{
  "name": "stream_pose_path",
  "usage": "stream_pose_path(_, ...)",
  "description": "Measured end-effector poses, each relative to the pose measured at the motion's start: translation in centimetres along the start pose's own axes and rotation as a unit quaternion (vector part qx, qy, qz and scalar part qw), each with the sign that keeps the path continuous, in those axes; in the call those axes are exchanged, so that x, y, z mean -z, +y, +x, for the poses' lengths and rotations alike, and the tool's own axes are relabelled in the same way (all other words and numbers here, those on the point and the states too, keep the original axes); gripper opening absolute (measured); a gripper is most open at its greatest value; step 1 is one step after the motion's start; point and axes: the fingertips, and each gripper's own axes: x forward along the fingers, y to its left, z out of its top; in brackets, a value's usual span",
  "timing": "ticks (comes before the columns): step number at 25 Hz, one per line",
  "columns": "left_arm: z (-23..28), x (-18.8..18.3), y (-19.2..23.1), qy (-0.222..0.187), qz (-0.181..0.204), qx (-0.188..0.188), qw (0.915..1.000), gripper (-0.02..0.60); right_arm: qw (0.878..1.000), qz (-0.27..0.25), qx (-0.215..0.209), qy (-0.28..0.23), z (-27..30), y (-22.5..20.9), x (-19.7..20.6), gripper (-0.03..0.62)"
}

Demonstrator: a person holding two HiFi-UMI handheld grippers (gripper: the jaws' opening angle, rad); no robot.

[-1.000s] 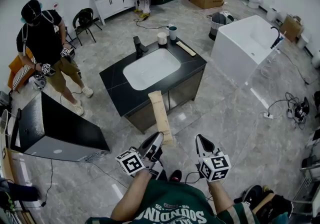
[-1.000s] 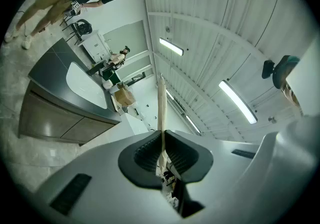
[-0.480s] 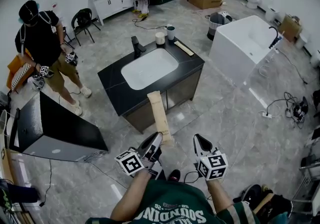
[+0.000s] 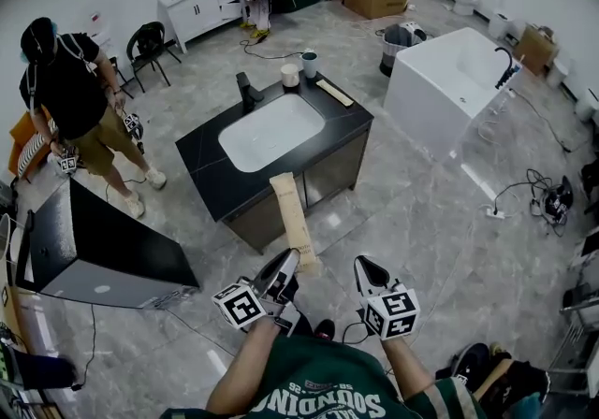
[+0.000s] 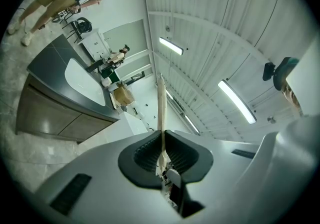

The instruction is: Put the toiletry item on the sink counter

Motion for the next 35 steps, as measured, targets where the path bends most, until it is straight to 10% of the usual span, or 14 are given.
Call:
stream_pose_path(18,7.2,-2.0,4.3,0.011,-0.02,0.013,0.9997,0.034,1.0,-0.008,0.003,-0.001,5.3,-3.6,-3.0,0.043)
stream_pose_path(35,21.3,-13.3,13.6,0.008,-0.045,-0.002,0.9989,0.034,0.999,-0.026,-0.012,0.02,23.2,-10.8,-12.9,0.043)
